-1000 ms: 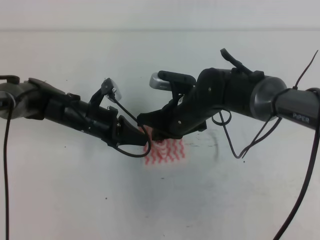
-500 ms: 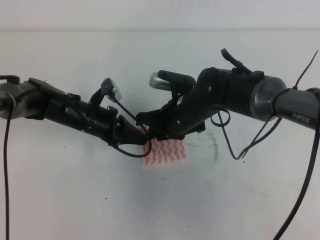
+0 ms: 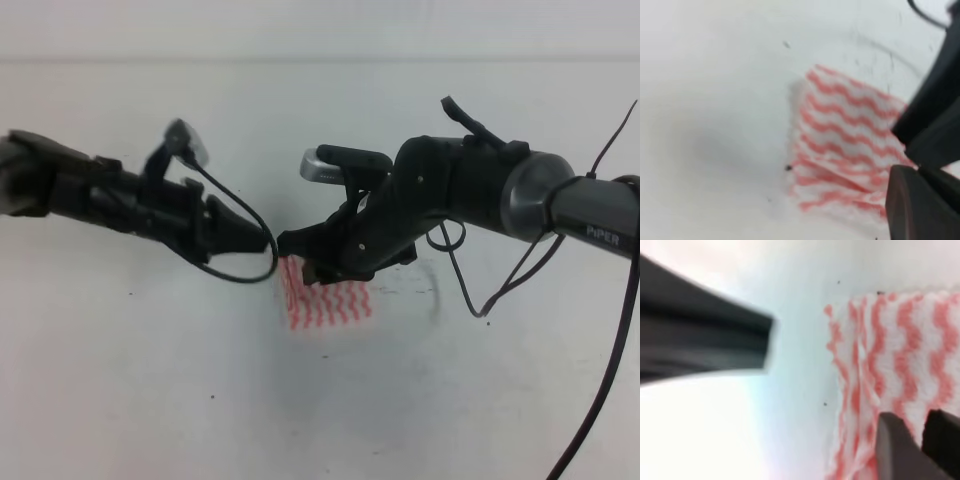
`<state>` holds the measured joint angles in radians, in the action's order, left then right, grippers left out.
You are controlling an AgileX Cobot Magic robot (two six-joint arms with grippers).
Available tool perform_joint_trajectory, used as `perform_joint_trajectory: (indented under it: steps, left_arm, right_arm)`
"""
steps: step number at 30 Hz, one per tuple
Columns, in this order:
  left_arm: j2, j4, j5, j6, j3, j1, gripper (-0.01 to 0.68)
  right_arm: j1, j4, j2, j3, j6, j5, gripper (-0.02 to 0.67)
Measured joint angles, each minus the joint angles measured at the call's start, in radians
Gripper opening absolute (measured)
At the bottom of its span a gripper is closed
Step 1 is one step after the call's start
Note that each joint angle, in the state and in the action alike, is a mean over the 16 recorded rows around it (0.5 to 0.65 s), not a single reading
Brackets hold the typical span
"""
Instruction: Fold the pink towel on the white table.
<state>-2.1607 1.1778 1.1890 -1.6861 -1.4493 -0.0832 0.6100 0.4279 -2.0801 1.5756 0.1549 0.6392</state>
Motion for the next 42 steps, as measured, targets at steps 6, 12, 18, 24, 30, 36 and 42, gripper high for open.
perform_joint_trajectory:
  steps: [6,12,18,24,30,36,42]
  left_arm:
    - [0.029,0.011,0.003,0.011,0.0,0.024,-0.005]
    - [0.034,0.014,0.001,0.017,0.0,0.029,-0.005]
    - [0.036,0.017,0.0,0.017,0.001,0.029,-0.005]
    - [0.038,0.019,-0.002,0.028,0.001,0.029,-0.005]
    - [0.036,0.016,0.002,0.049,0.001,0.028,-0.005]
    - [0.036,-0.001,0.005,0.085,0.001,0.008,-0.005]
    - [0.035,-0.07,-0.006,0.146,0.001,-0.052,-0.005]
  right_arm:
    - [0.001,-0.006,-0.004,0.0,0.0,0.019,0.069]
    - [0.011,-0.002,-0.018,0.001,-0.001,0.039,0.024]
    - [0.022,0.001,-0.035,0.001,-0.004,0.05,0.018]
    - [0.03,0.001,-0.042,0.001,-0.011,0.062,0.016]
    - [0.022,-0.021,-0.027,0.001,-0.016,0.073,0.007]
    - [-0.007,-0.079,0.012,0.001,-0.002,0.088,-0.006]
    - [-0.06,-0.154,0.066,0.001,0.027,0.105,-0.016]
